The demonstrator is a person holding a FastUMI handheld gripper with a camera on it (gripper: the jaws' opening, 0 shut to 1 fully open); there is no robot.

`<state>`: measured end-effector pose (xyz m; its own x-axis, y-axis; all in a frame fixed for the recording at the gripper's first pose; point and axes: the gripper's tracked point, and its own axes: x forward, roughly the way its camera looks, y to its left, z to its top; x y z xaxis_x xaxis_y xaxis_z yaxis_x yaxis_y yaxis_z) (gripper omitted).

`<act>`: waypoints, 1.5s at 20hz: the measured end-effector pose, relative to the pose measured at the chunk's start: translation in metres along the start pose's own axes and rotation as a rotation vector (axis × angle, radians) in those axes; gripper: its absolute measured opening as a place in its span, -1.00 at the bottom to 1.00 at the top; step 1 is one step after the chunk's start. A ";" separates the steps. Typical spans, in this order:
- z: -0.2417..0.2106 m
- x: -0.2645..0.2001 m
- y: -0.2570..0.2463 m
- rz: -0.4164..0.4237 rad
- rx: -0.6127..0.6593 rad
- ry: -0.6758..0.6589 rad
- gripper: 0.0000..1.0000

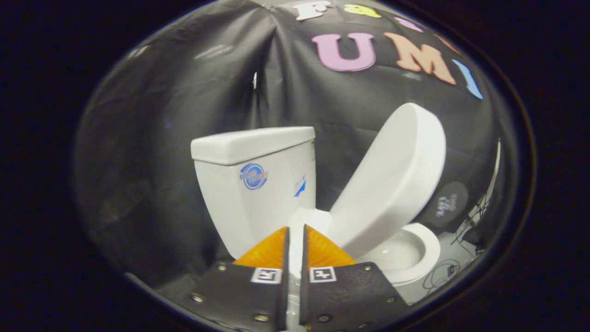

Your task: Open the toilet lid.

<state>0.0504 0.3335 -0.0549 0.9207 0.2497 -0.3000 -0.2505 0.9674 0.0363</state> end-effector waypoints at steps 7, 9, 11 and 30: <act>-0.005 -0.050 -0.151 -0.263 0.198 -0.010 0.11; 0.003 -0.038 -0.162 -0.235 0.229 -0.004 0.10; 0.011 -0.030 -0.156 -0.179 0.268 -0.012 0.02; 0.073 0.039 0.041 0.031 -0.099 -0.129 -0.75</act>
<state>0.0974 0.3860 0.0043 0.9412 0.2891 -0.1750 -0.3022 0.9518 -0.0527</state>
